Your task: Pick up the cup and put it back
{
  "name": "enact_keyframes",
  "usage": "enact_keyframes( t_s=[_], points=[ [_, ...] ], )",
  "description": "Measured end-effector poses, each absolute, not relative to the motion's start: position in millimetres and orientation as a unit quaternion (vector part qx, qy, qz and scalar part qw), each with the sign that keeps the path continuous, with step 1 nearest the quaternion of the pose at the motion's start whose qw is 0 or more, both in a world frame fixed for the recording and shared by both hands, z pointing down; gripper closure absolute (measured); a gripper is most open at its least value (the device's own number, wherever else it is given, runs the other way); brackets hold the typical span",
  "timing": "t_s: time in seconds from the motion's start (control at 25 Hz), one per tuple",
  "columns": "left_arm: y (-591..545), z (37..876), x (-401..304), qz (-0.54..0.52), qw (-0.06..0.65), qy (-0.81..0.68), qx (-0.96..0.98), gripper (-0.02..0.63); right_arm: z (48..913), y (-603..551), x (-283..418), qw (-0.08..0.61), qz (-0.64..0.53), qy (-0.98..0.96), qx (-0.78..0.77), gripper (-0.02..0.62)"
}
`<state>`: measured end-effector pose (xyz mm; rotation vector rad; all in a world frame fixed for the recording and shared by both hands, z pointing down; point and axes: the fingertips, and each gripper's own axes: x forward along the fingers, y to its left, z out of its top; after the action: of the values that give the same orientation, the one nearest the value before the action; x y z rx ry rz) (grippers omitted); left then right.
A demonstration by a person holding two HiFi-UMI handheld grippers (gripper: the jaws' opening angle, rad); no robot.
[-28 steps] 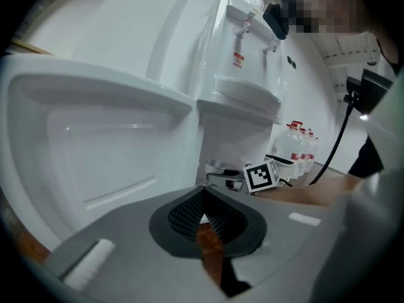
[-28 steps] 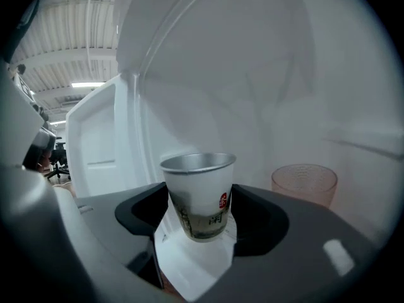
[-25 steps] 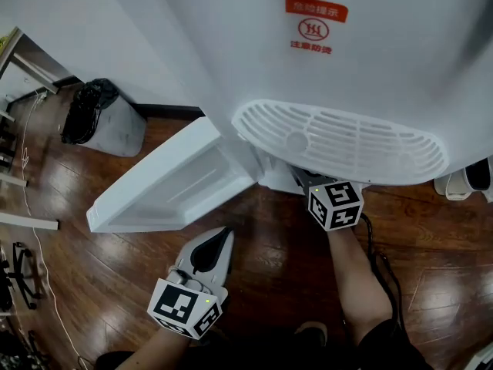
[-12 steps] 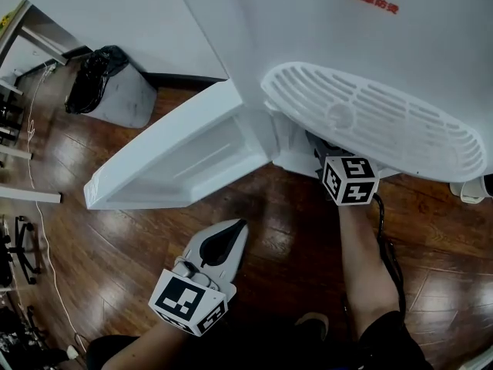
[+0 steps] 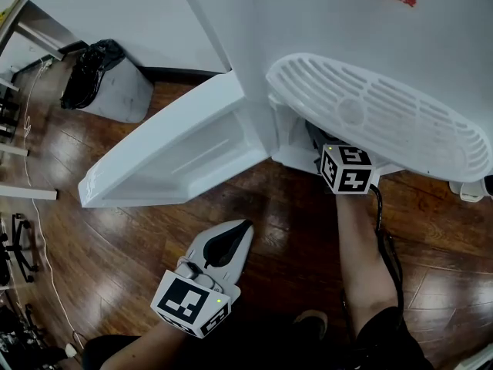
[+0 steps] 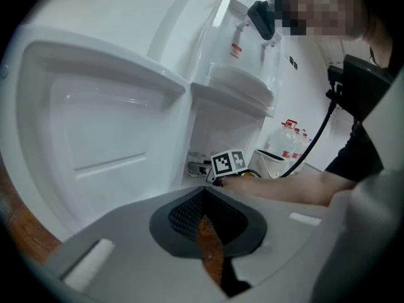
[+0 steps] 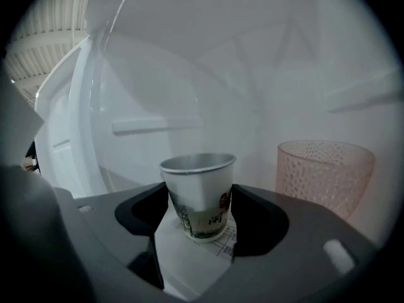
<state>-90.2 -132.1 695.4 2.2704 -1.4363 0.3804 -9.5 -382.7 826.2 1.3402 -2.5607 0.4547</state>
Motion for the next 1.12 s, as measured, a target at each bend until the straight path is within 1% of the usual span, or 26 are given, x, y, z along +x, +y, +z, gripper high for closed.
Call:
enact_keyframes(
  t_s=[0.36,0.48,0.68,0.88,1.0,1.12],
  points=[
    [-127.6,695.1,-92.4,0.136,0.216,-0.522,0.814,0.606,829.5,-383.2,-11.8,0.11,0.157,-0.87,0.455,0.275],
    [-127.5,693.0,-91.9,0.131,0.216,-0.523,0.814,0.606,824.4,-380.3,-11.5,0.102,0.149,-0.873,0.453,0.241],
    [-127.6,684.9,-87.4,0.114,0.219,-0.522,0.816,0.606,809.8,-372.9,-13.4,0.088,0.141,-0.879,0.447,0.209],
    [-131.3,670.2,-85.9,0.109,0.206,-0.511,0.827,0.606,784.4,-346.3,-10.3,0.072,0.145,-0.883,0.441,0.209],
    [-134.5,655.9,-83.9,0.118,0.185,-0.496,0.84,0.584,767.6,-327.3,-3.3,0.065,0.141,-0.883,0.443,0.219],
    [-138.5,645.5,-84.8,0.127,0.167,-0.494,0.844,0.583,771.5,-321.3,6.4,0.078,0.145,-0.878,0.449,0.221]
  ],
)
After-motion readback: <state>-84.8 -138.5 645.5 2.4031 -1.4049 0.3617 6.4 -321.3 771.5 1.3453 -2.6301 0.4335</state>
